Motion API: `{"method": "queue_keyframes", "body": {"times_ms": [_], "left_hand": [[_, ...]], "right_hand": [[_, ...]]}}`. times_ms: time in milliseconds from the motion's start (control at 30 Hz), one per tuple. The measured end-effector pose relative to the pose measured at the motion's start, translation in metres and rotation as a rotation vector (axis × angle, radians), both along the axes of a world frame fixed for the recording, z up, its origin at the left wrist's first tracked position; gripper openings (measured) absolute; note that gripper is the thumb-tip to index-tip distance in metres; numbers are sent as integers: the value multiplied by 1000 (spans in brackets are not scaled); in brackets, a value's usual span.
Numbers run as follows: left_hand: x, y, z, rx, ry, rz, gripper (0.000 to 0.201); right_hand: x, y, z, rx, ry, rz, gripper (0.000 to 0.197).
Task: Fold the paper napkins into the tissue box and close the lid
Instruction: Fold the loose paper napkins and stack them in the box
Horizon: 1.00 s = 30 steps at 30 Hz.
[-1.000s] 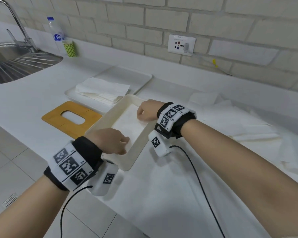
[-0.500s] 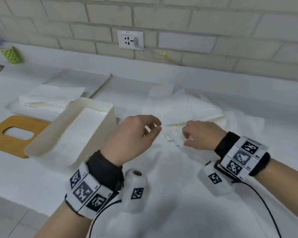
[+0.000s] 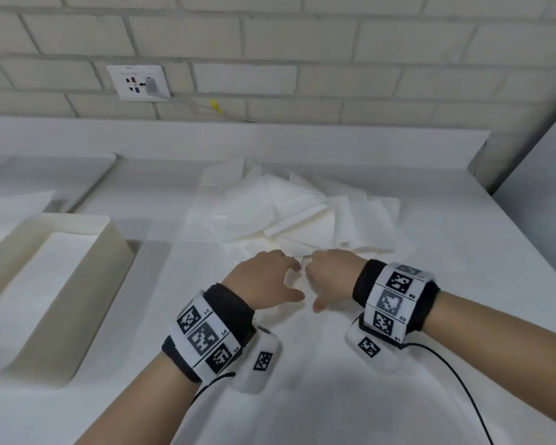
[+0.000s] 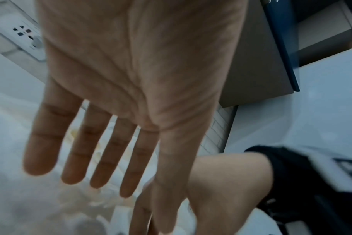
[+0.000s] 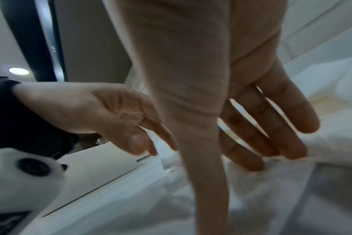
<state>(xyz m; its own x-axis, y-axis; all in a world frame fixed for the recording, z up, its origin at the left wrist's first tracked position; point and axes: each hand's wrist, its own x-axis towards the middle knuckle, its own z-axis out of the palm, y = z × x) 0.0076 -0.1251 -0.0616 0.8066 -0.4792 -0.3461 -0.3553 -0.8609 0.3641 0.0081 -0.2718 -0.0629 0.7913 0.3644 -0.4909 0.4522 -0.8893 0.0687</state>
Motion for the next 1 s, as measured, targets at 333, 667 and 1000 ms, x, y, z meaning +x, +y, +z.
{"method": "queue_keyframes", "body": {"times_ms": [333, 667, 1000], "left_hand": [[14, 1, -17, 67, 56, -62, 69], [23, 7, -9, -362, -106, 83, 20], [27, 42, 20, -1180, 38, 474, 18]], "right_hand": [[4, 9, 9, -124, -106, 126, 26], [10, -5, 55, 398, -287, -149, 7], [19, -3, 60, 1124, -229, -419, 19]]}}
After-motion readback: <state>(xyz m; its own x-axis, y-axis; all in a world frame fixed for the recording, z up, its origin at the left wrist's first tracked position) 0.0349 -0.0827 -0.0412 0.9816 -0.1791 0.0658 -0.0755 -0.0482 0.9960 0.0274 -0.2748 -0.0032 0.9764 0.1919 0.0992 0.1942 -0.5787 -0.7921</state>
